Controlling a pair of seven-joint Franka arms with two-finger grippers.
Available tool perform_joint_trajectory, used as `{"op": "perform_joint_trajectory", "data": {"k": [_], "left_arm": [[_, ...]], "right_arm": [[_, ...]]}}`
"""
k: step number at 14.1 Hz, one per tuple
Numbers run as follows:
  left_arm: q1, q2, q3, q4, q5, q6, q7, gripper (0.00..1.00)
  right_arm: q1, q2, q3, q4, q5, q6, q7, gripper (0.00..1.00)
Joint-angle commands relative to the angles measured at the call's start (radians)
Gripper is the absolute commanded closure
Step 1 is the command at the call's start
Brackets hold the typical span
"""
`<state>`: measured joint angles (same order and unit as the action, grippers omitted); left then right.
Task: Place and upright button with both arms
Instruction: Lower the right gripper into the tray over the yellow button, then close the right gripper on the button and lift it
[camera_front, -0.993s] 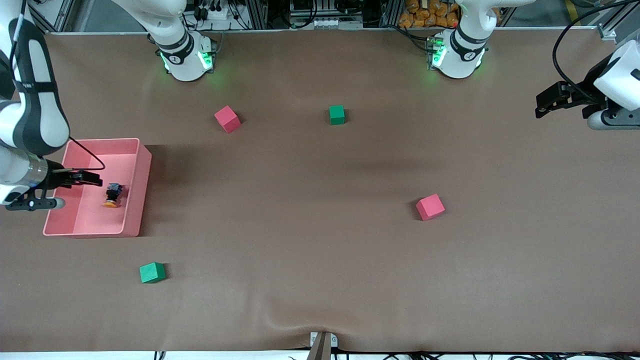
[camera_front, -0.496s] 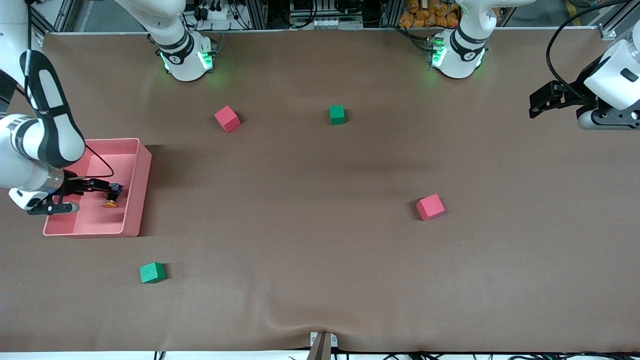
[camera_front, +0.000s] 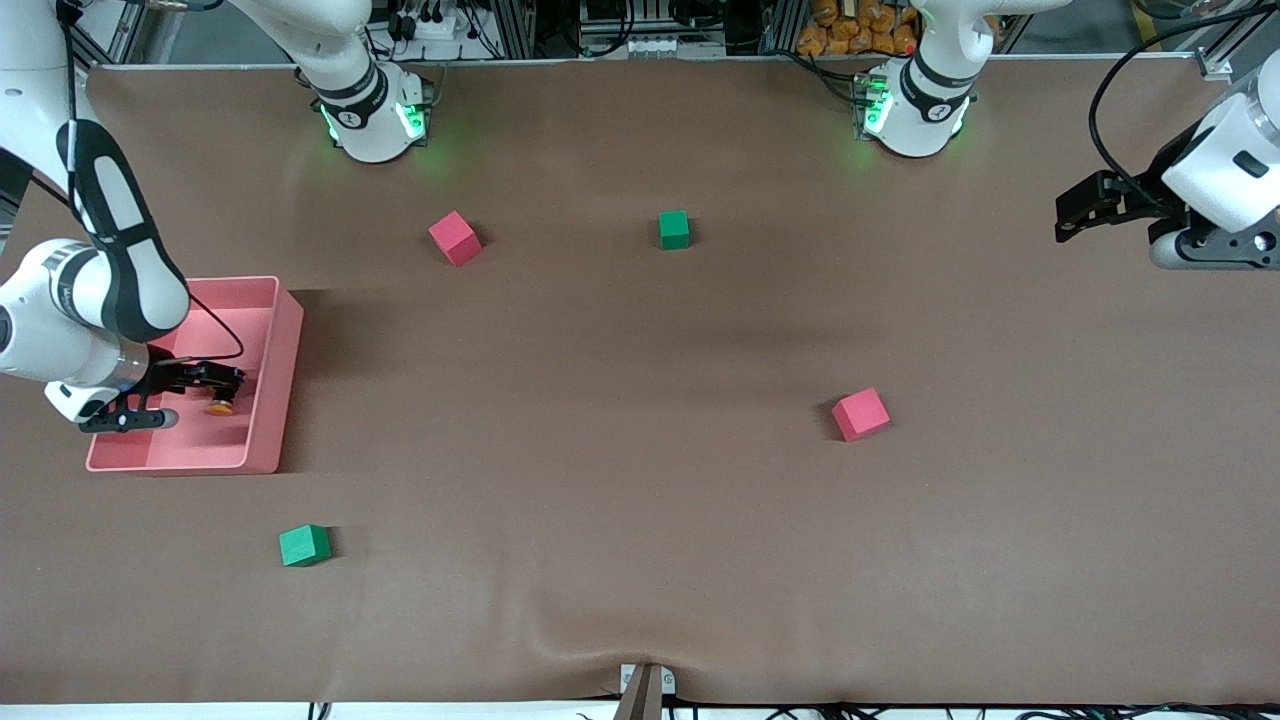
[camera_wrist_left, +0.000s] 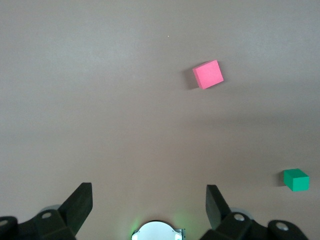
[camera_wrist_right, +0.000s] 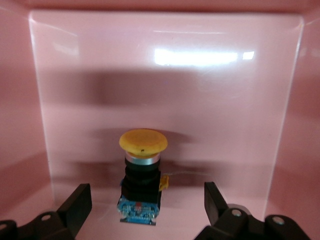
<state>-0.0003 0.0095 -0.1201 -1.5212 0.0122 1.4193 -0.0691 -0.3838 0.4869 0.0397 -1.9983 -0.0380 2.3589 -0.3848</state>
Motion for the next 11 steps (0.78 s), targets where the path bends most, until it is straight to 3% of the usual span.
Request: {"op": "perform_joint_trajectory", "data": {"k": [1,4,6,7,11], "left_arm": [[0.005,0.006,-0.004,0.006,-0.001,0.007,0.009,0.00],[0.008,0.009,-0.004,0.007,0.000,0.013,0.009,0.00],[0.014,0.015,-0.004,0.007,-0.001,0.013,0.009,0.00],[0.017,0.012,-0.004,0.007,-0.001,0.010,0.011,0.00],[0.017,0.003,0.004,0.012,-0.001,0.000,0.002,0.00]], "right_arm": [[-0.021,0.019,0.016,-0.016,0.015,0.057,-0.025,0.06],[-0.023,0.032,0.016,-0.010,0.015,0.062,-0.025,0.40],[-0.023,0.033,0.016,-0.008,0.015,0.063,-0.028,0.84],[-0.023,0.032,0.016,-0.004,0.015,0.062,-0.038,1.00],[-0.027,0.026,0.016,0.029,0.015,0.033,-0.051,1.00]]}}
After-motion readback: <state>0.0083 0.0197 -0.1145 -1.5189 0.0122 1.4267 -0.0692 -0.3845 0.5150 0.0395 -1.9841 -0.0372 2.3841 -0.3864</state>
